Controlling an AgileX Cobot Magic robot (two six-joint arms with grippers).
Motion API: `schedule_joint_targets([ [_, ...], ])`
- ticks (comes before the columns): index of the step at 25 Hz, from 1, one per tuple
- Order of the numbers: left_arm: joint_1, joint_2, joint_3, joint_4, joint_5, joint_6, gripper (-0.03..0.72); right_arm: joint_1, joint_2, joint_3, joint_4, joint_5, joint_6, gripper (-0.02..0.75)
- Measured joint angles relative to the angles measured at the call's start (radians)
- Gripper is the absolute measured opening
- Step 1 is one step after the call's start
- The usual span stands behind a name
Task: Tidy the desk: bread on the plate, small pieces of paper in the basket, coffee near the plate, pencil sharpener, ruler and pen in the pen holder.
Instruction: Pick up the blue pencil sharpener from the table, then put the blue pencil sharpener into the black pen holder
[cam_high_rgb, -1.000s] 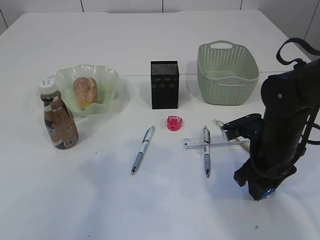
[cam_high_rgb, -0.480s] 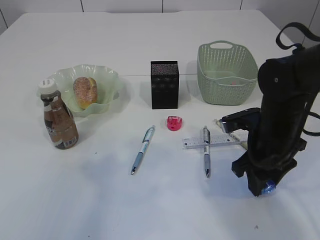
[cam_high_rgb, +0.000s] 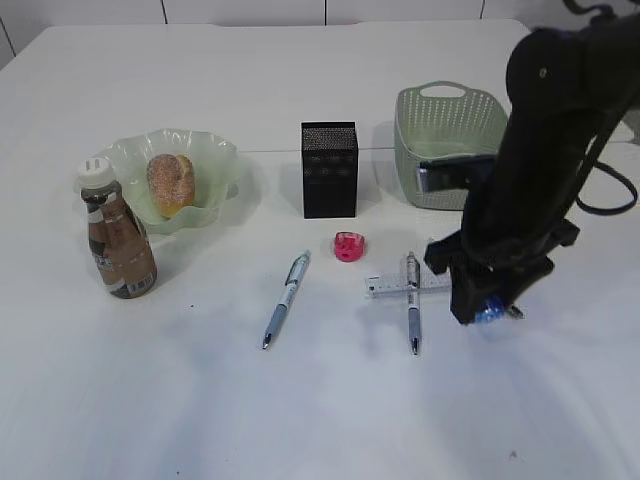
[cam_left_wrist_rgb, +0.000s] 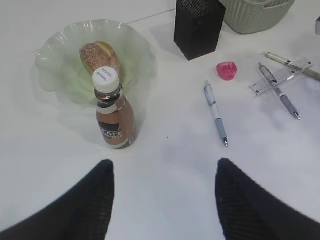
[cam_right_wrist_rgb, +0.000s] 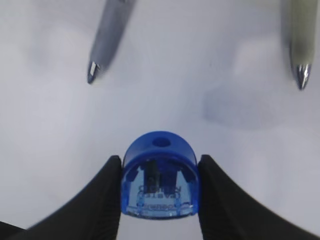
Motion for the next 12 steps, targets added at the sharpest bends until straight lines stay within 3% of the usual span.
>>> schedule_joint_targets([
  [12,0.000,0.000,0.000,-0.008,-0.059,0.000,0.448,0.000,0.005,-0.380,0.051,-0.011,-0.087,0.342],
])
